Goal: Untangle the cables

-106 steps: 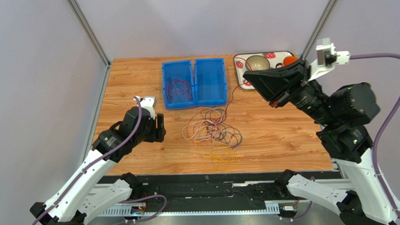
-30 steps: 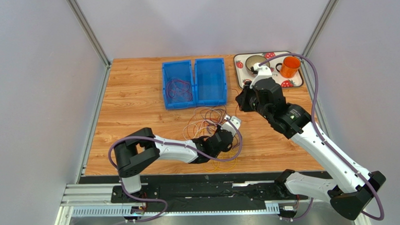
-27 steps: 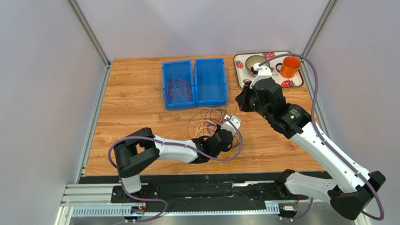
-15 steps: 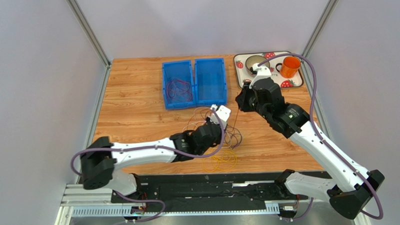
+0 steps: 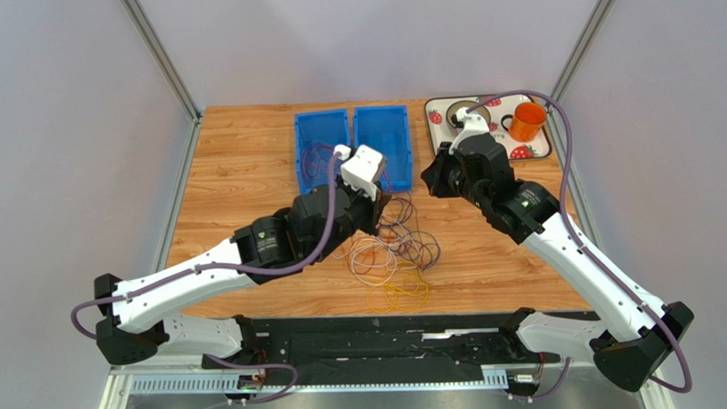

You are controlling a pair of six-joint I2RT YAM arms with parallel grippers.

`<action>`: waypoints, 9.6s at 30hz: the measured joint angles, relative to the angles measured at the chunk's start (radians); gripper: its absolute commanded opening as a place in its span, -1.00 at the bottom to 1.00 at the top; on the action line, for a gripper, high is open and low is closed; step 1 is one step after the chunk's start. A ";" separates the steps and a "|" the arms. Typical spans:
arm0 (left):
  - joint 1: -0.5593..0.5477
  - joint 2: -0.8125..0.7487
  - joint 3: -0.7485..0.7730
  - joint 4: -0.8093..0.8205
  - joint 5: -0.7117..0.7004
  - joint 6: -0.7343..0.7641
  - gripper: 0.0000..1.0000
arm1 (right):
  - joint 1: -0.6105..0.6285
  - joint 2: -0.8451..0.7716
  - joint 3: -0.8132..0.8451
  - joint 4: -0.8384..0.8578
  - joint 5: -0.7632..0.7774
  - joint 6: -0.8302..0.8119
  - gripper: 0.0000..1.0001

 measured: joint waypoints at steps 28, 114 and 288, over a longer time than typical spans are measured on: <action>0.114 0.330 1.213 -0.208 0.035 0.435 -1.00 | 0.000 -0.026 -0.195 0.140 -0.215 0.062 -0.39; 0.248 0.307 1.239 -0.018 -0.214 0.822 -1.00 | 0.163 0.173 -0.599 0.352 0.054 0.296 -1.00; 1.022 0.360 0.421 -0.399 -0.079 0.169 -1.00 | -0.006 -0.343 -0.023 0.613 -1.041 0.027 -1.00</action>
